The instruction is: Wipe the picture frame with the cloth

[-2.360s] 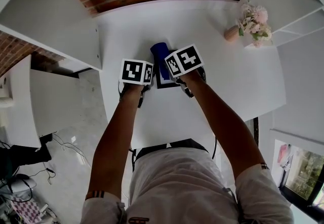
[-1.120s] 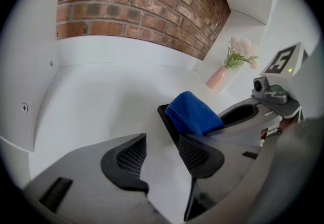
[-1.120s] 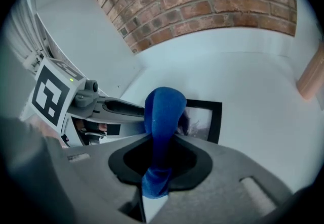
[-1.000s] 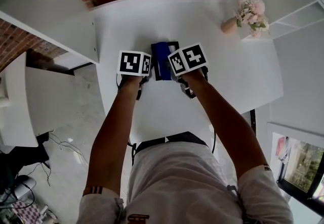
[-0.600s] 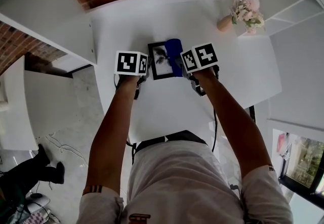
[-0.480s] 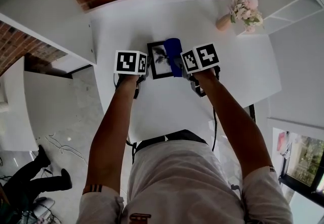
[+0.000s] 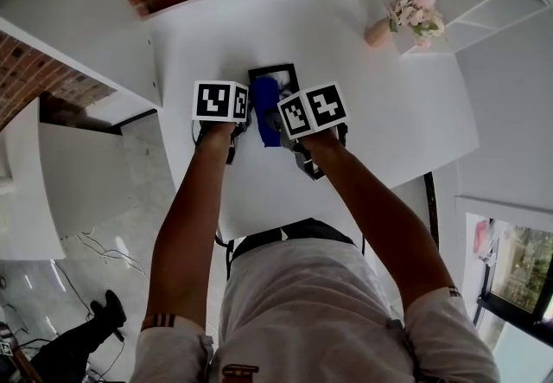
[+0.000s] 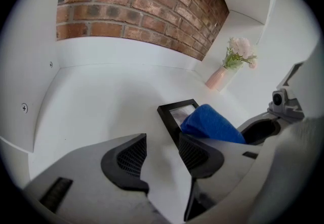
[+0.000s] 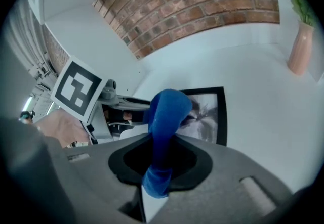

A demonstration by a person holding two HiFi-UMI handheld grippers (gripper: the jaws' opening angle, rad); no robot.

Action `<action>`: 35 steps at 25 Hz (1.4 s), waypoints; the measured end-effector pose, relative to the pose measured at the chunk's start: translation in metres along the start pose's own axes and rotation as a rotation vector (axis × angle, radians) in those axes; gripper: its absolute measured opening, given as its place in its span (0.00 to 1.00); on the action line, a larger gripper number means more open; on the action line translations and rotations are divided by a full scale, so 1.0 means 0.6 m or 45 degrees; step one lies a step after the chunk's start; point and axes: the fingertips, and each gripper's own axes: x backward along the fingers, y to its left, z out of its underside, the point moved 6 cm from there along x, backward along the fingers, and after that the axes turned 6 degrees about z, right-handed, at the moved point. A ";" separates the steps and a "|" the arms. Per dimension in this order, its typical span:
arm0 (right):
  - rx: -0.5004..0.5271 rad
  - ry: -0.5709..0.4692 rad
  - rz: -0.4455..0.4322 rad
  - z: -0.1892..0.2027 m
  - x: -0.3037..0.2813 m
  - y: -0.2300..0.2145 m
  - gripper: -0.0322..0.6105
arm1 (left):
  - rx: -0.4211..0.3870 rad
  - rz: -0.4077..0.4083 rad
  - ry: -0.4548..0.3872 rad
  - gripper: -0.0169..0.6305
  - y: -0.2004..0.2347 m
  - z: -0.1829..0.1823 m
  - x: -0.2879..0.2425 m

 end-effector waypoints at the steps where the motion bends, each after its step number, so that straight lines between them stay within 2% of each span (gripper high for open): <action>1: 0.003 0.011 0.005 0.004 -0.006 0.000 0.16 | -0.001 0.001 -0.002 0.33 0.000 0.000 0.000; 13: 0.050 0.019 0.145 0.016 0.024 -0.077 0.16 | -0.007 -0.005 -0.002 0.32 0.000 0.002 -0.001; 22: 0.035 -0.013 0.170 0.024 0.053 -0.115 0.16 | 0.013 -0.019 -0.002 0.32 -0.001 0.001 -0.002; 29: 0.139 -0.134 0.120 0.013 0.077 -0.094 0.16 | 0.019 -0.018 -0.028 0.32 -0.011 0.004 0.010; 35: 0.220 -0.297 0.076 -0.007 0.121 -0.070 0.16 | 0.011 0.079 -0.173 0.32 -0.051 -0.004 0.056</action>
